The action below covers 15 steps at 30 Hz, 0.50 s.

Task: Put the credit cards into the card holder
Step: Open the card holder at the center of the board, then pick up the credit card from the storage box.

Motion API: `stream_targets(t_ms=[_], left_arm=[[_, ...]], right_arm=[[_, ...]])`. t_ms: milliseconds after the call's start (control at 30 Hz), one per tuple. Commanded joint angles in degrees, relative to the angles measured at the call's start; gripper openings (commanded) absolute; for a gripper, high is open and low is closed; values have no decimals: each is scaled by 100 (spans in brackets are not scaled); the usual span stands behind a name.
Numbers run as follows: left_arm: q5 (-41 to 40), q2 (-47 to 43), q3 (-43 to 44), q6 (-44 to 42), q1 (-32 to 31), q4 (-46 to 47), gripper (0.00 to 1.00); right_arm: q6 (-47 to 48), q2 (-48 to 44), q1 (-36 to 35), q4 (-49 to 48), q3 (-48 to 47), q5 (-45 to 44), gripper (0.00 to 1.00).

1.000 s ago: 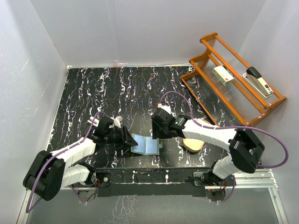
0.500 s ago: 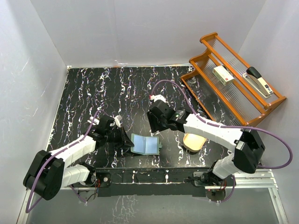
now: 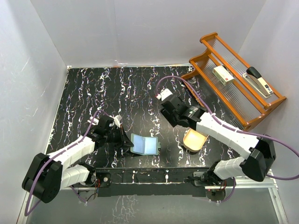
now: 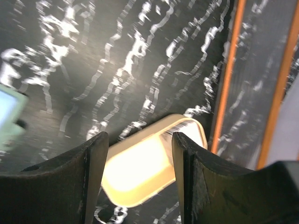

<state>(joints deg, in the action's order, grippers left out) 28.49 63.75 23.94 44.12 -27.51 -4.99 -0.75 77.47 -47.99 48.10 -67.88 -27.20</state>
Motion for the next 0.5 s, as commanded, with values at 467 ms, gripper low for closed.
stream_targets(t_ms=[467], left_arm=[[217, -267, 84, -76, -18, -101, 0]], right_arm=[[2085, -218, 2024, -730, 1585, 57, 64]])
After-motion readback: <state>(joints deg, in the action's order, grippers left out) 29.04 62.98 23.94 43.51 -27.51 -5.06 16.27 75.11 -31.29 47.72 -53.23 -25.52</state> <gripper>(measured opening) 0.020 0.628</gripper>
